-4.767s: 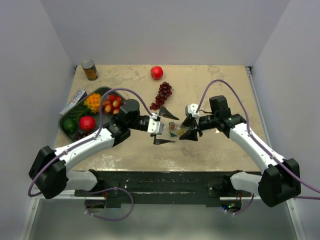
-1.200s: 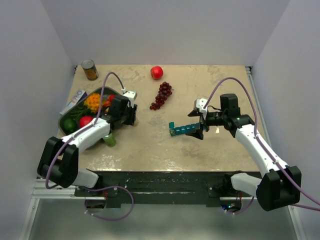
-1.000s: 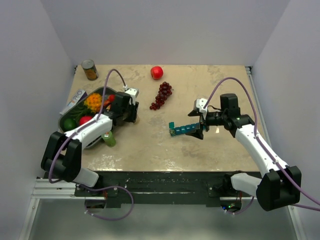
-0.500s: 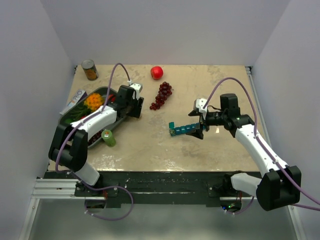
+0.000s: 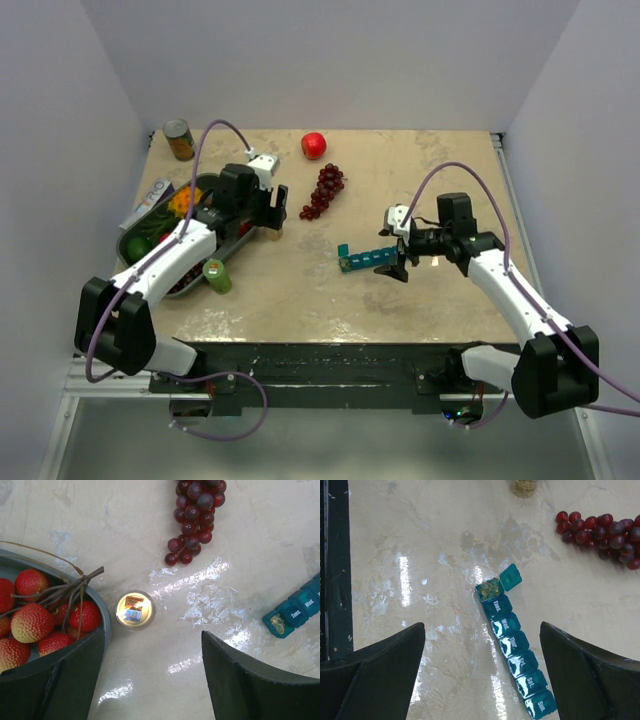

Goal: Sort the pills into containers

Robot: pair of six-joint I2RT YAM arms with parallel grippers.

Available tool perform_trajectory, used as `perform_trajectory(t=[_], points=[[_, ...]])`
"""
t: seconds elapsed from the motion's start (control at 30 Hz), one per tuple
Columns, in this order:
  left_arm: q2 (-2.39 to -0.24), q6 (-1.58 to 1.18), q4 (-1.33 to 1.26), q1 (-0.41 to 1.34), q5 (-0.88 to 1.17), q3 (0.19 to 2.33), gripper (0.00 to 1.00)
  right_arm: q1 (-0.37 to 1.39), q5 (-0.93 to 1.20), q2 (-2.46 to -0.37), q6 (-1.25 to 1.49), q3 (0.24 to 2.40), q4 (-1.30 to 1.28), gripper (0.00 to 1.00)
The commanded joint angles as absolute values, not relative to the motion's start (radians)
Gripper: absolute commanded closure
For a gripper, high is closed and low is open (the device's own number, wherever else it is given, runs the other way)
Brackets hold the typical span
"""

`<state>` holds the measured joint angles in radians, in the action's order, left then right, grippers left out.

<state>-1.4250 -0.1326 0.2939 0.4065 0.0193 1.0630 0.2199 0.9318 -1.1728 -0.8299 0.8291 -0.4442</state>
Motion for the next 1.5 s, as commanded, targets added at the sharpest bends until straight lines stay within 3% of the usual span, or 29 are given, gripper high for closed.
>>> perform_trajectory(t=[0.0,0.23,0.37,0.63,0.83,1.03,1.27,1.47], points=[[-1.350,-0.098,0.270,0.400,0.049,1.060,0.18,0.215,0.891,-1.183,-0.916,0.833,-0.468,0.01],[-1.220,-0.086,0.236,0.400,0.058,1.019,0.13,0.216,0.920,-1.224,-1.112,0.871,-0.618,0.01],[-1.131,-0.095,0.174,0.400,0.106,0.962,0.05,0.218,0.893,-1.255,-1.189,0.882,-0.658,0.01],[-1.003,-0.210,0.022,0.400,0.369,0.848,0.01,0.265,0.714,-1.285,-1.232,0.850,-0.594,0.02],[-1.073,-0.371,-0.156,0.402,0.541,0.749,0.15,0.316,0.606,-1.347,-1.259,0.853,-0.535,0.06],[-1.216,-0.442,-0.230,0.416,0.560,0.718,0.42,0.371,0.535,-1.437,-1.253,0.877,-0.453,0.12],[-1.386,-0.416,-0.210,0.452,0.502,0.804,0.50,0.373,0.528,-1.529,-1.265,0.928,-0.440,0.14],[-1.535,-0.394,-0.210,0.491,0.485,0.864,0.52,0.371,0.512,-1.589,-1.262,0.936,-0.400,0.15]])
